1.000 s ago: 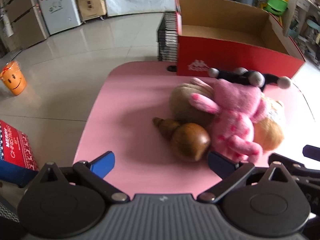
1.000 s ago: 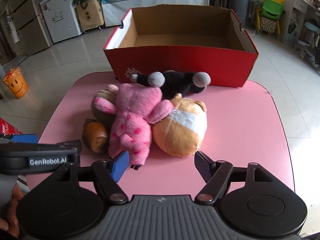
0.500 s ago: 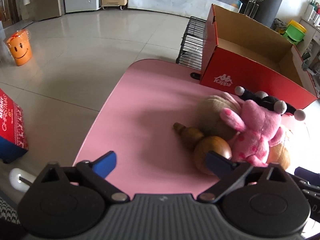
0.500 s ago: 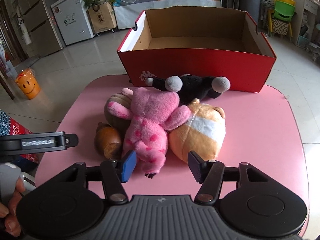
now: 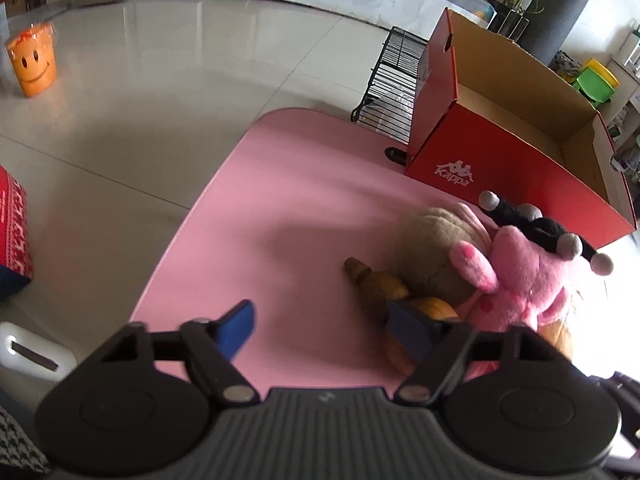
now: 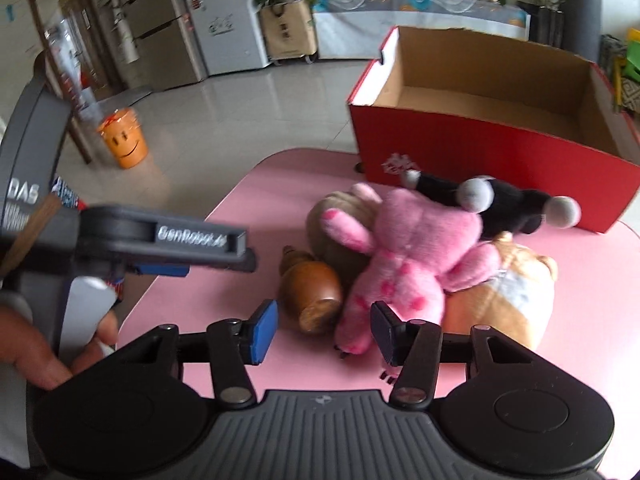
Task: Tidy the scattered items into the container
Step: 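Close the right gripper around the round base of the wooden gourd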
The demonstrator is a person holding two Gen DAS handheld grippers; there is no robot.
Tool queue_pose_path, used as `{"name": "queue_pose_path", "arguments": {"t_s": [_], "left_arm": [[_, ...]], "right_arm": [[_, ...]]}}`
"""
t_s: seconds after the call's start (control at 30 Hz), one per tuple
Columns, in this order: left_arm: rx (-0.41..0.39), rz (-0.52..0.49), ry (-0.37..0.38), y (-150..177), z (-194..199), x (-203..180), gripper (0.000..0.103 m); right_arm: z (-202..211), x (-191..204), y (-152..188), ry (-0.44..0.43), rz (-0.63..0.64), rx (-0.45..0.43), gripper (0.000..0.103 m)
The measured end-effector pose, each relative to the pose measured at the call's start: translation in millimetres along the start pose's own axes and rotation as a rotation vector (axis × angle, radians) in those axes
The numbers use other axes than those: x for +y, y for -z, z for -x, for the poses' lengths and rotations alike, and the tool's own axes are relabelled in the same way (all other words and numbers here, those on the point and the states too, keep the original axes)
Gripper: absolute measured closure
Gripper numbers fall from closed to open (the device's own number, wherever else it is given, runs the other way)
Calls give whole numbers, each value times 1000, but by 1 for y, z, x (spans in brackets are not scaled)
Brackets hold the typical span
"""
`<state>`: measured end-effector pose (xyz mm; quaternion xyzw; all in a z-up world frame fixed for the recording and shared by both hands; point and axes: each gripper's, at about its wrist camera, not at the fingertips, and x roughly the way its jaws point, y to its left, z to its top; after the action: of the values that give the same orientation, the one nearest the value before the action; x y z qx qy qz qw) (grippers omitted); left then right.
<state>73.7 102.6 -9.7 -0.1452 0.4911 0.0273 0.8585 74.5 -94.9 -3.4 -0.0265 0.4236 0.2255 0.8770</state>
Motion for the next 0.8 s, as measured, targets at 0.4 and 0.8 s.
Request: {"name": "queue_pose_path", "arguments": {"t_s": [0.4, 0.8], "left_arm": [[43, 37, 14, -12, -26, 2, 1], [60, 66, 88, -15, -37, 3, 14]], "right_arm": [[-22, 8, -2, -7, 64, 14, 50], [-35, 13, -1, -6, 116, 14, 50]]}}
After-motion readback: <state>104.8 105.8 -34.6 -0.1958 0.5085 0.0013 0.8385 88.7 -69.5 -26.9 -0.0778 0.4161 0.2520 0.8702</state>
